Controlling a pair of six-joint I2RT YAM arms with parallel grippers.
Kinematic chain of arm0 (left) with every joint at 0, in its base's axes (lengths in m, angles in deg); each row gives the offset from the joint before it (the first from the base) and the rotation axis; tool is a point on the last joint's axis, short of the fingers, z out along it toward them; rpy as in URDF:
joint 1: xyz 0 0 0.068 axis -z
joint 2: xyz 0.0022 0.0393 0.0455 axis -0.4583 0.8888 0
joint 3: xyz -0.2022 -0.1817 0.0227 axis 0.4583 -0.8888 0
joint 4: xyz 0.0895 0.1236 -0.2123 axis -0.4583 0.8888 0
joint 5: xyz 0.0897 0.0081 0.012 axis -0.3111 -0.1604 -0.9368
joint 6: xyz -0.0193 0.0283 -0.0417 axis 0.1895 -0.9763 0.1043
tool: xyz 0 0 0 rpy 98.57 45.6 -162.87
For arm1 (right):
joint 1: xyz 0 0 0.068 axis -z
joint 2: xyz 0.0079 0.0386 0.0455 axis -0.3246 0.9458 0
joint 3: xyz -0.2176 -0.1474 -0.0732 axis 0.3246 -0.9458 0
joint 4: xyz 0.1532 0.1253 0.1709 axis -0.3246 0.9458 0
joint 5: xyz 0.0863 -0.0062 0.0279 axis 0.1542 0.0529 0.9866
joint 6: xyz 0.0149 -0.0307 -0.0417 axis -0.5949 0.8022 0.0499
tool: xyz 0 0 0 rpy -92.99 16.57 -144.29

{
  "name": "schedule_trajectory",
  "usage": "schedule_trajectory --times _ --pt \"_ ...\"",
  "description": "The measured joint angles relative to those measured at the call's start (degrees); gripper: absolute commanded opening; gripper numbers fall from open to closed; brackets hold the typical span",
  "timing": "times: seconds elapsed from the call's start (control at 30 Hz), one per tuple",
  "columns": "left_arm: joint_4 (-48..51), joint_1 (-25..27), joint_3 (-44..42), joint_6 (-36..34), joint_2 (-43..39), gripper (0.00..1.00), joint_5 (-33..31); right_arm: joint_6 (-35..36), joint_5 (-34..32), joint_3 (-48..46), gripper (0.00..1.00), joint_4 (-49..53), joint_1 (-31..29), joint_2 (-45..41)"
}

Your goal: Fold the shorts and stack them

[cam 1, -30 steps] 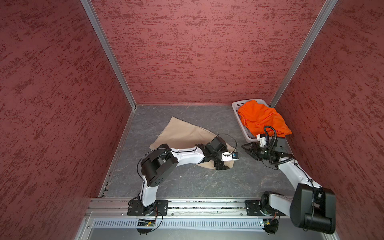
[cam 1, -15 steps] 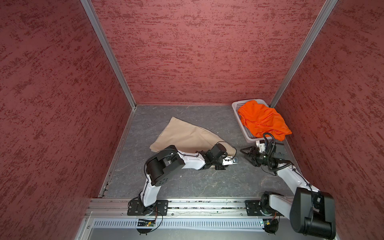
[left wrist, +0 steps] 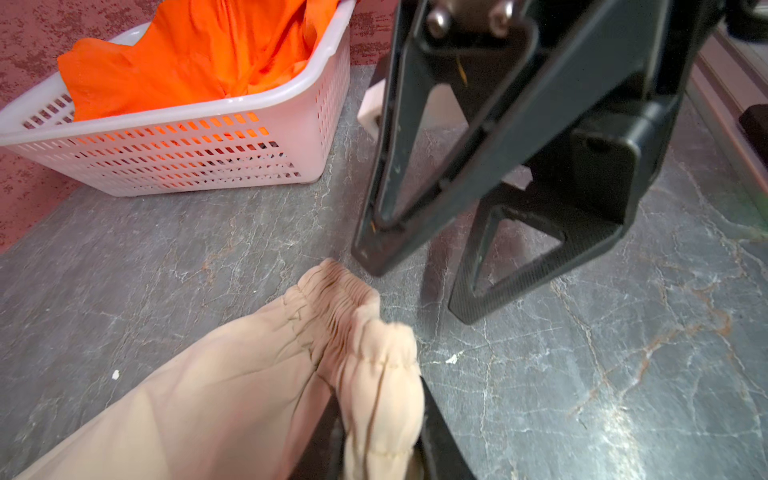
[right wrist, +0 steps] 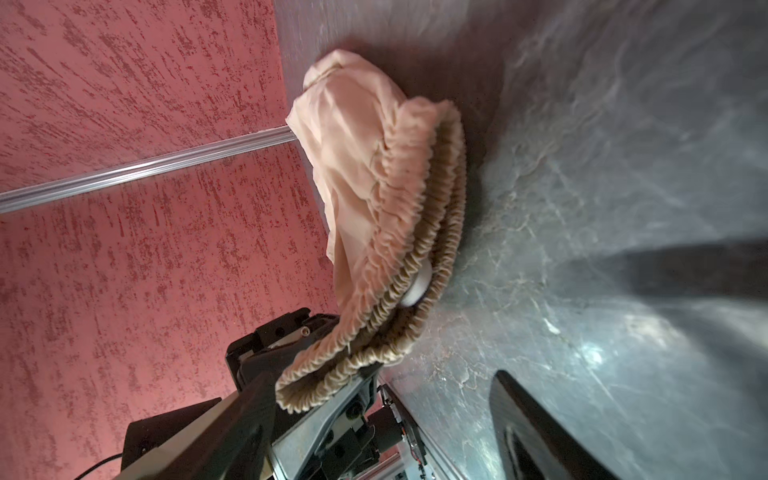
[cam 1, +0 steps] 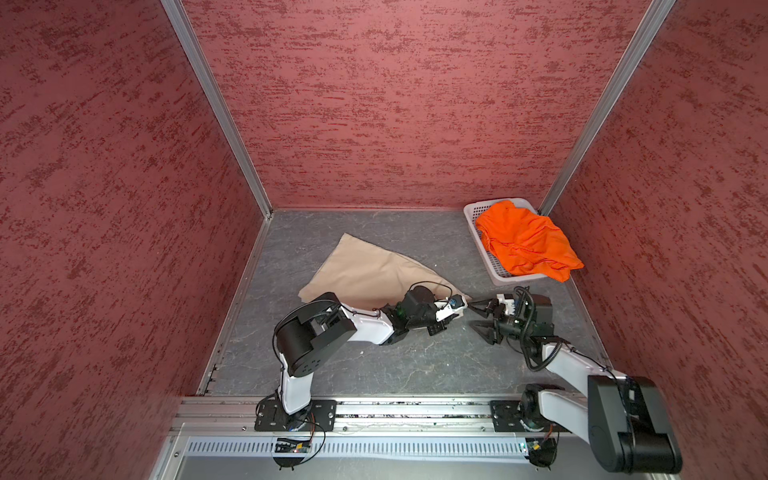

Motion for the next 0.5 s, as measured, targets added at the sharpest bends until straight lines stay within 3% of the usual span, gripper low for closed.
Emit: schedule_trajectory --times 0.4,0.47,0.5 --pt "-3.7 0.2 -0.7 2.6 0.0 0.26 -1.5 -14.4 -3.5 -0.7 0.82 -21.6 -6.3 10.9" --pt "-3.7 0.5 -0.7 2.7 0.0 0.32 -1.5 -15.8 -4.2 -0.7 0.81 -24.6 -7.0 13.3" --pt "-3.7 0.7 -0.7 2.8 0.0 0.40 -1.5 -16.6 -4.6 -0.7 0.80 -26.4 -7.5 14.6"
